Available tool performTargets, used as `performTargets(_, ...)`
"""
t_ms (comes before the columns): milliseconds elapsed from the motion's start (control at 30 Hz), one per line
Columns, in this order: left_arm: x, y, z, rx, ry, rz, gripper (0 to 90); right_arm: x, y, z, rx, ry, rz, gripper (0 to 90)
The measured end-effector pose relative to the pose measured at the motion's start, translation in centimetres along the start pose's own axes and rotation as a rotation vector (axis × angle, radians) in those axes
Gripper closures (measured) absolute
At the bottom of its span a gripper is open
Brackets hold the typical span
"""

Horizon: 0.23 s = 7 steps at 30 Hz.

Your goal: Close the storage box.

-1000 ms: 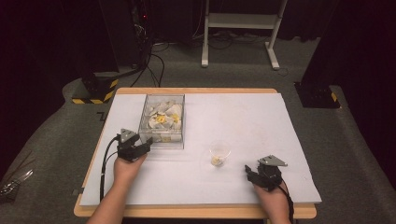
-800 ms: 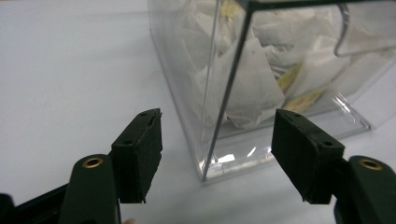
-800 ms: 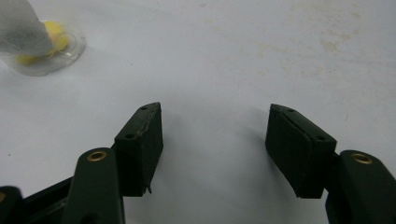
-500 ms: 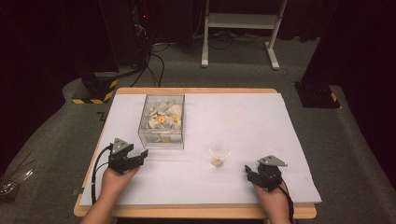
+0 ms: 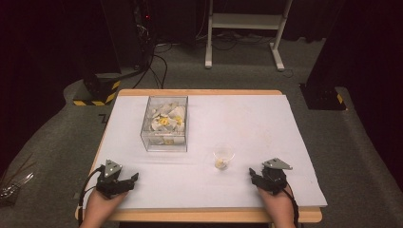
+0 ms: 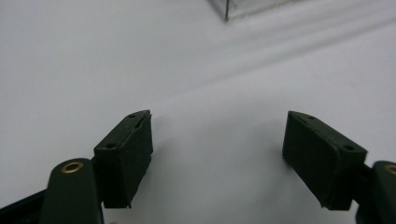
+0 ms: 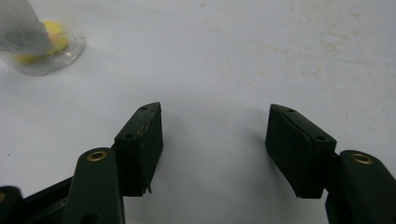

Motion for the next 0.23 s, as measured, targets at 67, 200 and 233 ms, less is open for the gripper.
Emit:
performTargets(67, -0.13, 0.18, -0.04, -0.018, 0.001, 0.007, 23.7, 0.00, 0.00, 0.00, 0.000, 0.000, 0.000, 36.9)
performTargets(200, -0.05, 0.20, -0.14, -0.009, 0.005, 0.004, 24.8, 0.00, 0.00, 0.00, 0.001, 0.000, 0.000, 36.9)
performTargets(233, -0.04, 0.21, -0.16, -0.008, 0.007, 0.005, 24.9, 0.00, -0.01, 0.00, 0.000, 0.000, 0.000, 36.8)
Point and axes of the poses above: each handheld gripper's, and its own axes: x roughly backward along the jaws, z roughly out of its top, y roughly to its right, the point moved 5 cm from there along -x, roughly forward along the jaws, and after that the axes turned 9 degrees about y, right-handed, at the moved point
